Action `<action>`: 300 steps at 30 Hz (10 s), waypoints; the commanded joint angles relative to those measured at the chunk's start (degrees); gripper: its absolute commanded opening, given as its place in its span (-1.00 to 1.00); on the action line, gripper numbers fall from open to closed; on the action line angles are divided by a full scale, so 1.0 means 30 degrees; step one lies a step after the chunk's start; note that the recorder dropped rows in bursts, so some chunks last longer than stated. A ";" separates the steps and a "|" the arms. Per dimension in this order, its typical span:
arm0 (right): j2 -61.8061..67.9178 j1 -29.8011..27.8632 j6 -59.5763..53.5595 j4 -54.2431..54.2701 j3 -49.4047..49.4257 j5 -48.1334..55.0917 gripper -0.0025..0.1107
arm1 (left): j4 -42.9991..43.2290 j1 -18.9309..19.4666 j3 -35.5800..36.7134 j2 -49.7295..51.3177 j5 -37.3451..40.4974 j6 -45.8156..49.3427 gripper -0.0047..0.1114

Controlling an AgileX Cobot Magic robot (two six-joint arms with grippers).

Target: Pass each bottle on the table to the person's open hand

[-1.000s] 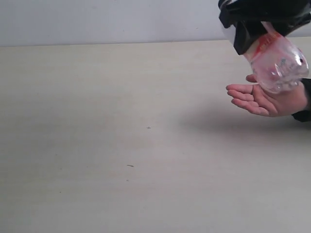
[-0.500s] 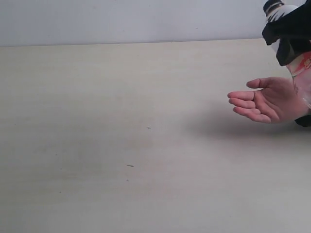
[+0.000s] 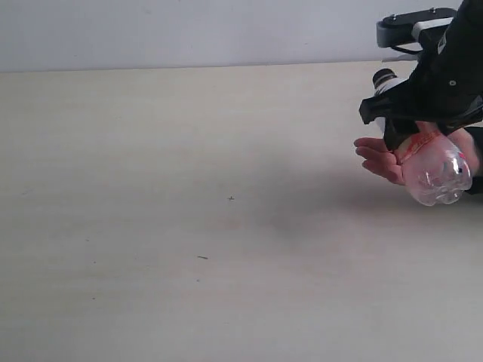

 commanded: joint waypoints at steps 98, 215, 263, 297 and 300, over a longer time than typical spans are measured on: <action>-3.0216 -0.3062 -0.7697 0.5654 1.7341 -1.2306 -0.96 | 0.0153 -0.0094 0.0092 -0.0101 -0.0040 0.0005 -0.92; -3.1813 -0.3094 -0.3799 0.3910 2.1936 -1.1695 -0.96 | -2.0655 1.7242 0.5151 -1.1084 -0.5682 2.3506 -0.92; -3.1813 -0.3094 -0.3799 0.3910 2.1936 -1.1695 -0.96 | -2.0655 1.7277 0.7551 -1.1084 -0.6232 2.3463 -0.92; -3.1813 -0.3094 -0.3799 0.3910 2.1936 -1.1695 -0.96 | -2.0655 1.7277 0.7551 -1.1084 -0.6232 2.3509 -0.92; -3.1813 -0.3094 -0.3799 0.3910 2.1936 -1.1695 -0.96 | -2.0655 1.7277 0.7551 -1.1084 -0.6232 2.3474 -0.92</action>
